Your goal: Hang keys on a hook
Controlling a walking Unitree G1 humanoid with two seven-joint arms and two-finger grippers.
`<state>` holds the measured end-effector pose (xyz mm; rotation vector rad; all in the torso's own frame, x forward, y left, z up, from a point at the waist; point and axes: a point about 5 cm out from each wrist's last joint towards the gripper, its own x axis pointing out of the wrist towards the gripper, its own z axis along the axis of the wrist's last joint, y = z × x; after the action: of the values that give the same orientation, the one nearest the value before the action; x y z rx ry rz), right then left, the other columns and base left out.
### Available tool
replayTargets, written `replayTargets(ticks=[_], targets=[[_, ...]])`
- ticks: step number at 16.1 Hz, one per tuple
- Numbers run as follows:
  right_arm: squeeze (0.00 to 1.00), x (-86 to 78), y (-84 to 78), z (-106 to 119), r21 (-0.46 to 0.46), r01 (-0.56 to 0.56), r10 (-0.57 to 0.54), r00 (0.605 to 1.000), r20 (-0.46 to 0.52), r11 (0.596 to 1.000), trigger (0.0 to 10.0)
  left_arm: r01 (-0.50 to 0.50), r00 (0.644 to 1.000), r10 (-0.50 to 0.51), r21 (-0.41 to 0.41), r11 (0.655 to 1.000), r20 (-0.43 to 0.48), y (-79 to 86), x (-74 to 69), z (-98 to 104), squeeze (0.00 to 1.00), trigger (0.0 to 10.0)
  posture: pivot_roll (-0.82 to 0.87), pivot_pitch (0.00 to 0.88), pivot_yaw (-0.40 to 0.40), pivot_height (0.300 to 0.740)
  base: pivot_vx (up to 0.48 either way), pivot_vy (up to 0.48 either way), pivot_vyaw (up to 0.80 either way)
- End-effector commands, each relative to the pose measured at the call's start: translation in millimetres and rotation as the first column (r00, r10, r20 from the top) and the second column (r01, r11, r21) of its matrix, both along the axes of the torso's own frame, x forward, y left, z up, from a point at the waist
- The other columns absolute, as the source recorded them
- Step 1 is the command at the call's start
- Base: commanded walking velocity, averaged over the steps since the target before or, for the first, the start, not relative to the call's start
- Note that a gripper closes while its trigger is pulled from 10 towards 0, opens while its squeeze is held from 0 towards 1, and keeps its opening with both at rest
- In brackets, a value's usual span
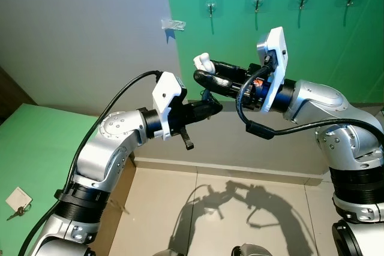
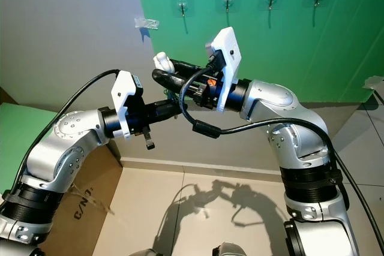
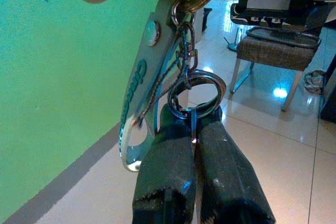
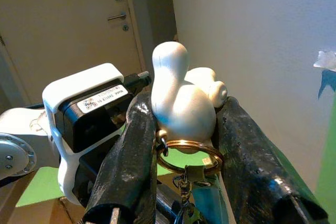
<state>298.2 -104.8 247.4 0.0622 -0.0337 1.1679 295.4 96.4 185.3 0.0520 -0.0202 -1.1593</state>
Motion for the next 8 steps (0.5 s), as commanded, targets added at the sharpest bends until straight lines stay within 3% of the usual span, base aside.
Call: replayTargets(ticks=[1, 5, 7, 8], targets=[[0.0, -4.2, 2.7, 4.6, 0.013, -0.017, 0.017, 1.0, 0.014, 1.0, 0.0, -0.014, 1.0, 0.014, -0.004, 1.0, 0.004, 5.4, 3.0, 3.5, 0.0, 0.0, -0.25, 0.062, 0.099, 0.74, 0.0, 0.0, 0.0], [0.0, -3.9, 2.5, 4.6, 0.022, -0.017, 0.017, 1.0, 0.009, 1.0, 0.0, 0.002, 1.0, -0.002, -0.04, 0.999, -0.004, 5.9, 1.7, 7.2, 0.0, 0.0, -0.25, 0.057, 0.099, 0.74, 0.0, 0.0, 0.0], [0.0, 5.6, -1.4, -2.2, -0.021, 0.083, -0.083, 0.997, 0.006, 0.996, 0.0, 0.0, 1.0, 0.0, -0.046, 0.999, -0.001, 6.5, 1.5, 8.6, 0.0, 0.0, -0.25, 0.051, 0.097, 0.74, 0.0, 0.0, 0.0], [0.0, 9.5, -3.2, -5.2, -0.037, 0.115, -0.115, 0.993, 0.005, 0.993, 10.0, 0.001, 1.0, -0.002, -0.047, 0.999, -0.003, 6.4, 1.2, 8.5, 0.0, 0.0, -0.25, 0.049, 0.095, 0.74, 0.0, 0.0, 0.0]])
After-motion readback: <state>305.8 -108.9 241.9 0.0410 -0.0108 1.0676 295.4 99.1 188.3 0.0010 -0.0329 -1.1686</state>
